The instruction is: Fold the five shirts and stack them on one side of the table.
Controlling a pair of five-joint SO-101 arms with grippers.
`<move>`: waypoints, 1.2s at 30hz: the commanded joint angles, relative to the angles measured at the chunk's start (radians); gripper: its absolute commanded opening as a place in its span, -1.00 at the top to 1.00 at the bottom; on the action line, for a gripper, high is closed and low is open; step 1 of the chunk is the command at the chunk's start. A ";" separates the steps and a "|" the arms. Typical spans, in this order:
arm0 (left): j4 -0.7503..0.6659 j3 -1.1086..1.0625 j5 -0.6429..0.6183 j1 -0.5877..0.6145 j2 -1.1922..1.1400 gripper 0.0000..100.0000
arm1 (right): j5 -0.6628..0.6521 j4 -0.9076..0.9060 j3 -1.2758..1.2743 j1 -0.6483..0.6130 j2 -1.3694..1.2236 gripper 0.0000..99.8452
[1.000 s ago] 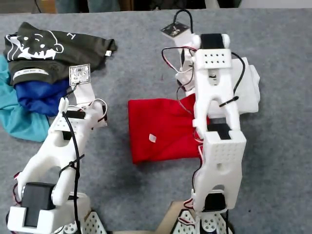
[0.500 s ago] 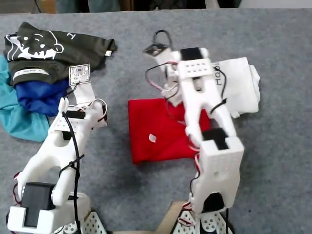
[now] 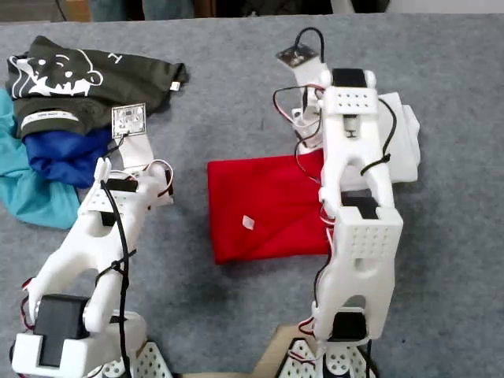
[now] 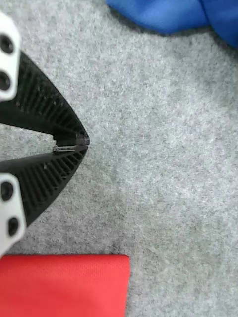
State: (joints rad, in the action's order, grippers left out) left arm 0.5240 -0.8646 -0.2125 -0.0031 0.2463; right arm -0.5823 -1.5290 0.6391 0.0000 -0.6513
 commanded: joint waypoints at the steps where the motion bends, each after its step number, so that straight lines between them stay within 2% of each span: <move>1: -0.015 0.050 0.009 0.001 0.008 0.94 | -0.005 -0.137 0.160 -0.025 0.005 0.97; 4: -0.015 0.050 0.009 0.001 0.008 0.94 | 0.000 -0.227 0.271 -0.043 0.008 0.97; 8: -0.015 0.050 0.009 0.001 0.008 0.94 | 0.002 -0.239 0.292 -0.086 0.048 0.97; 14: -0.015 0.050 0.009 0.002 0.008 0.94 | -0.028 -0.238 -0.018 -0.252 0.219 0.96; 17: -0.015 0.050 0.009 0.002 0.008 0.94 | -0.054 -0.221 -0.166 -0.295 0.257 0.96; 23: -0.011 0.061 0.009 0.002 0.008 0.94 | -0.054 -0.106 -0.369 -0.305 0.257 0.75; 30: -0.011 0.061 0.009 0.002 0.008 0.94 | -0.041 0.005 -0.475 -0.311 0.246 0.74; 36: -0.012 0.061 0.009 0.002 0.006 0.94 | -0.044 0.011 -0.475 -0.308 0.174 0.73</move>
State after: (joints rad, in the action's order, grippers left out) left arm 0.5240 -0.8493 -0.2125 -0.0031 0.2463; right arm -0.6283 -1.5275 0.1665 -0.2961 -0.4733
